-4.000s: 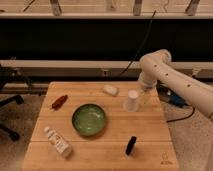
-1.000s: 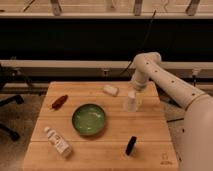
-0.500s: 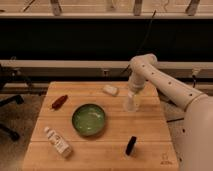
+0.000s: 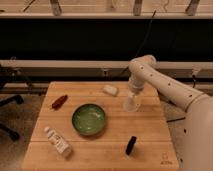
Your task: Place the ceramic cup over the eraser
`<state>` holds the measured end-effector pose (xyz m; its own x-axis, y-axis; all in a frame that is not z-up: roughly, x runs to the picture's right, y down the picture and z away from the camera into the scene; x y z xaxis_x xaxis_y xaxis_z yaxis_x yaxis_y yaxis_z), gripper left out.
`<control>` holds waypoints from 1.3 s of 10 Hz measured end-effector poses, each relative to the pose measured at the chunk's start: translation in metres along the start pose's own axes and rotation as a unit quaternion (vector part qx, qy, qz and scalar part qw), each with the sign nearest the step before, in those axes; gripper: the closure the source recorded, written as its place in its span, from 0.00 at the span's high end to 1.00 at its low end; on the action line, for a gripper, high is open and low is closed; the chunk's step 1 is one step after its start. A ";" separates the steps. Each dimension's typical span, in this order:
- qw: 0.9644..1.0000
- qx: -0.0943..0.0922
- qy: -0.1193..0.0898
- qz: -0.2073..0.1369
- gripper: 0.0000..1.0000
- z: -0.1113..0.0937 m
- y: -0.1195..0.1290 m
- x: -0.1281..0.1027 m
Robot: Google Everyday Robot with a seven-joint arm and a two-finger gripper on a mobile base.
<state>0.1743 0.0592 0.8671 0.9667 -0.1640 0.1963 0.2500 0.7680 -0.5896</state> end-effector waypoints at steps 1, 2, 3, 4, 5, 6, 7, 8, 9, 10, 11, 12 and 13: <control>1.000 0.003 0.003 0.003 0.80 -0.002 -0.001 0.004; 1.000 0.004 0.001 0.005 0.80 -0.003 -0.001 0.005; 1.000 0.004 -0.001 0.006 0.80 -0.004 -0.001 0.006; 1.000 0.004 -0.004 0.004 0.80 -0.005 -0.001 0.004; 1.000 0.002 -0.008 0.002 0.80 -0.005 0.000 0.001; 1.000 0.001 -0.012 0.000 0.80 -0.005 0.000 -0.002; 1.000 -0.001 -0.014 -0.002 0.80 -0.004 0.001 -0.004; 1.000 -0.004 -0.017 -0.003 0.80 -0.003 0.002 -0.006; 1.000 -0.006 -0.017 -0.007 0.78 -0.001 0.003 -0.008; 1.000 -0.006 -0.017 -0.009 0.72 0.002 0.004 -0.009; 1.000 -0.004 -0.014 -0.010 0.62 0.003 0.003 -0.008; 1.000 -0.003 -0.012 -0.009 0.52 0.005 0.002 -0.005; 1.000 0.000 -0.011 -0.008 0.41 0.005 0.001 -0.003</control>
<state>0.1715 0.0638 0.8693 0.9613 -0.1627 0.2223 0.2652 0.7648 -0.5871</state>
